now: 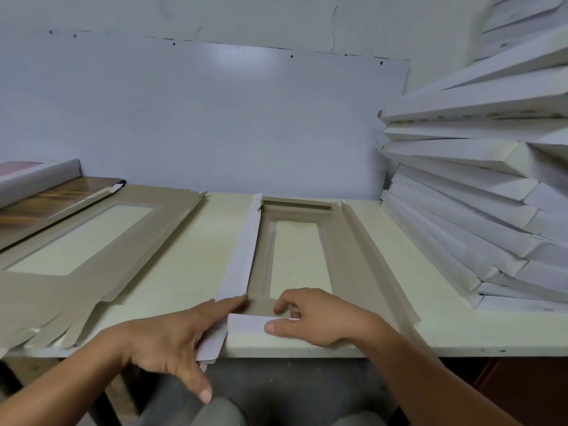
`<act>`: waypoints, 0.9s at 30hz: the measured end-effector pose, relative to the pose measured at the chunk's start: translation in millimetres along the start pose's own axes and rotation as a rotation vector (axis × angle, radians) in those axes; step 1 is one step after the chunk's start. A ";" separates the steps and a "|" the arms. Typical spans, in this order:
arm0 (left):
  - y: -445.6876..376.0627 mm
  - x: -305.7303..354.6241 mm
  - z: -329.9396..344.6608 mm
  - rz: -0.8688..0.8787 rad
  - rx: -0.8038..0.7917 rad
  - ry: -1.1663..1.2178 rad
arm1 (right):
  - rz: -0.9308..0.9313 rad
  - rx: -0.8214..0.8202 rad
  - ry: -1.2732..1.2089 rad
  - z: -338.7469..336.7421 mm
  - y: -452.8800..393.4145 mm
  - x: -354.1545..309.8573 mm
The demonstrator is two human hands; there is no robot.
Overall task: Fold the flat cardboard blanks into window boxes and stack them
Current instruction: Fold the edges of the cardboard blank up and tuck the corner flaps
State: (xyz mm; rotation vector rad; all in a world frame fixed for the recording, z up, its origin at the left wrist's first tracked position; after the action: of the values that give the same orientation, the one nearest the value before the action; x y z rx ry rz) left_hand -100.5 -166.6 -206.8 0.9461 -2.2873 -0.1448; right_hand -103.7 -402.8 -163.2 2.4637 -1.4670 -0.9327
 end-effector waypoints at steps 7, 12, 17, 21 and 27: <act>0.6 -0.5 0.5 -0.050 0.011 -0.109 | 0.019 0.006 -0.069 9.8 6.1 -5.6; 6.8 26.5 -9.8 -0.035 0.029 -0.114 | 0.007 0.059 0.056 19.7 14.9 -8.8; 12.7 32.4 -20.1 0.089 0.066 0.236 | -0.032 0.134 0.030 25.3 24.3 -9.0; 13.2 24.6 -19.1 0.126 0.042 0.415 | -0.048 0.137 0.092 23.3 30.4 -11.3; 13.3 25.0 -17.8 0.145 -0.028 0.453 | -0.100 0.070 0.096 24.5 41.6 -25.0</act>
State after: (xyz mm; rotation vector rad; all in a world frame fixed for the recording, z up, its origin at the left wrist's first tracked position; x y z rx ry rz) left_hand -110.8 -171.0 -175.3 0.7094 -1.9176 0.0921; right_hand -157.2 -398.8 -155.1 2.6144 -1.3801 -0.7803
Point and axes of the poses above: each hand's wrist, its own y-axis away from the middle knuckle, its own z-axis out of the palm, x = y × z, the point moved 5 cm from there along -y, towards the middle knuckle, and after that the axes turned 15 degrees about -x, right-handed, at the moved point
